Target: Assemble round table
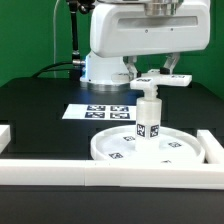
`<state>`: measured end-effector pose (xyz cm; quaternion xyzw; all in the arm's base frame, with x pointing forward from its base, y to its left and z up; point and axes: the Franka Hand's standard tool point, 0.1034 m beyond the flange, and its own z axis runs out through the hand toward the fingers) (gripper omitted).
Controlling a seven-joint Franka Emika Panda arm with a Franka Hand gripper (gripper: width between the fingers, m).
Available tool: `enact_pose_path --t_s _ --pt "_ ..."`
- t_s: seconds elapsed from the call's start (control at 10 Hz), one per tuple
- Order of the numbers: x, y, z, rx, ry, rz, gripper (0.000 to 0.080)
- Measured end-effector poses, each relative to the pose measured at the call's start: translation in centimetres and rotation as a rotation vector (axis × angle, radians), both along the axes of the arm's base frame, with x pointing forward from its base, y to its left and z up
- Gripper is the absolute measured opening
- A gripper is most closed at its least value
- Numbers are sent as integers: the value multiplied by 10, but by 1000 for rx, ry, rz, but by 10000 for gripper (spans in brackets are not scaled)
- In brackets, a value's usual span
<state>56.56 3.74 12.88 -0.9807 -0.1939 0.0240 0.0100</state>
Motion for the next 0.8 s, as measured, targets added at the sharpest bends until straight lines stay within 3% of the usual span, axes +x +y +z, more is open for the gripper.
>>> enact_pose_path --t_s 0.8 --pt "-3 -7 -4 -5 25 28 445"
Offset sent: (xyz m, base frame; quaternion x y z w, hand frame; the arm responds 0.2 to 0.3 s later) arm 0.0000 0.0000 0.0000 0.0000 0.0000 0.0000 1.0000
